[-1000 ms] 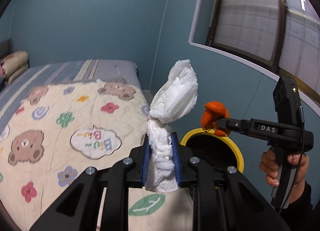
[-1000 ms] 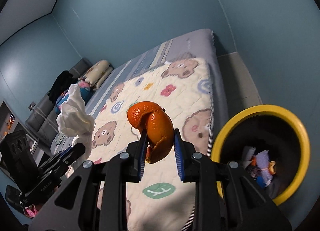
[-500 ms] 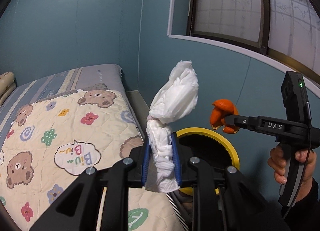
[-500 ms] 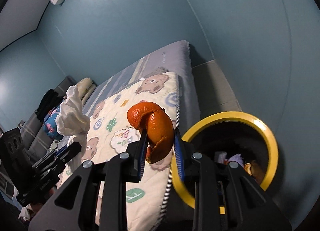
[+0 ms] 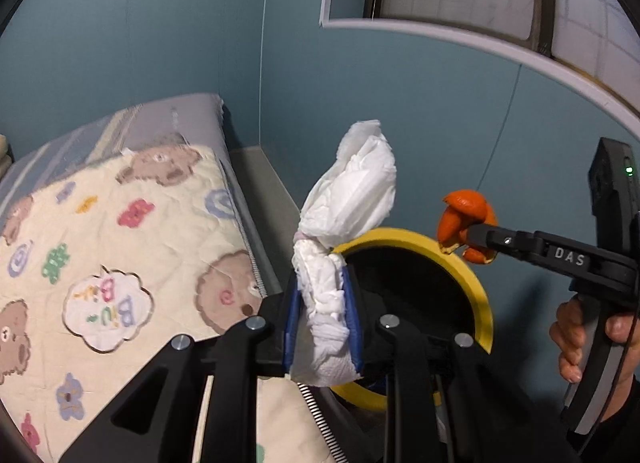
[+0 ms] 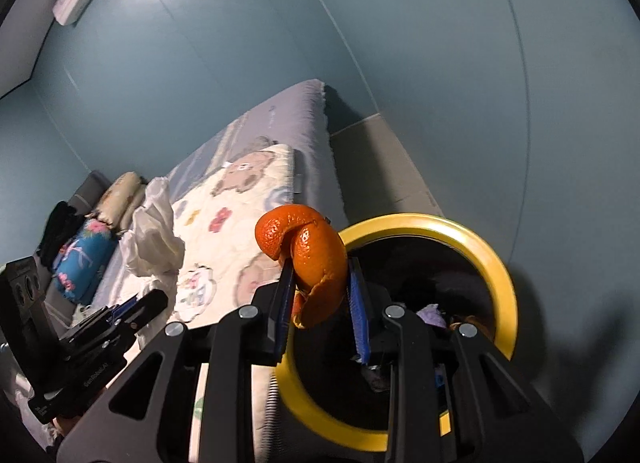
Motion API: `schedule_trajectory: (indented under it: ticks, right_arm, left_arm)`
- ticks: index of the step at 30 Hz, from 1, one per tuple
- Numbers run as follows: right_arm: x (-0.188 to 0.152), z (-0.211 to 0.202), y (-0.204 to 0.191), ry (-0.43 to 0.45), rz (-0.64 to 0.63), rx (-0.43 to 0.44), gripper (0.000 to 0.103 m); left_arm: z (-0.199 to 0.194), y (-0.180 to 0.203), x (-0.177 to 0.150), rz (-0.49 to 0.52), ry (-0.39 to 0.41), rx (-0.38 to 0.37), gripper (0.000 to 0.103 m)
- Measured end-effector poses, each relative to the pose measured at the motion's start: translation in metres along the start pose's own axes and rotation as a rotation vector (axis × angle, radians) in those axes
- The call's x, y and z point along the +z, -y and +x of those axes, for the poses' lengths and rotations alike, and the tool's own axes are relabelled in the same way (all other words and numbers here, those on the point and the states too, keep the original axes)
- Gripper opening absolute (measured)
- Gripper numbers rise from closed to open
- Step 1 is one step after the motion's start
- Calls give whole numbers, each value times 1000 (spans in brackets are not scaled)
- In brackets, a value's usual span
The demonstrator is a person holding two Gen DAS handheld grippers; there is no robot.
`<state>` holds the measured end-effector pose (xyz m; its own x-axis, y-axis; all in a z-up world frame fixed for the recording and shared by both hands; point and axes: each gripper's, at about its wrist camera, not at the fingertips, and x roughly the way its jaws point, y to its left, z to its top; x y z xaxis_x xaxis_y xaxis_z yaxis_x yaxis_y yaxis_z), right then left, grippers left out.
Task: Collect trash
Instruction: 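Lift and carry tissue and orange peel over the yellow-rimmed bin, then open both tools over the bin to drop tissue and orange peel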
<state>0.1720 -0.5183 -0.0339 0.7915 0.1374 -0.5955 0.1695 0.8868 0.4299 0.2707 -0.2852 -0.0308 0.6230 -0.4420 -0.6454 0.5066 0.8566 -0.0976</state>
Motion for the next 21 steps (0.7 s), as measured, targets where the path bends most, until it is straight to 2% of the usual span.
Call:
schedule_trajectory:
  ticks: [3, 9, 14, 16, 20, 21]
  right_arm:
    - [-2, 11, 7, 6, -9, -49, 25]
    - [-9, 39, 30, -41, 42, -63, 25]
    - [-13, 58, 46, -63, 58, -84, 25]
    - [-14, 65, 50, -67, 59, -100, 25]
    - [-17, 76, 59, -92, 97, -76, 28]
    - [-18, 78, 60, -93, 100, -81, 28]
  left_arm:
    - [24, 2, -2, 3, -41, -9, 19]
    - [64, 8, -7, 11, -103, -22, 19]
    - [91, 5, -12, -36, -153, -64, 20]
    - [97, 6, -14, -43, -164, -70, 19]
    - [108, 6, -18, -62, -184, -87, 20]
    - [106, 6, -20, -67, -184, -92, 23]
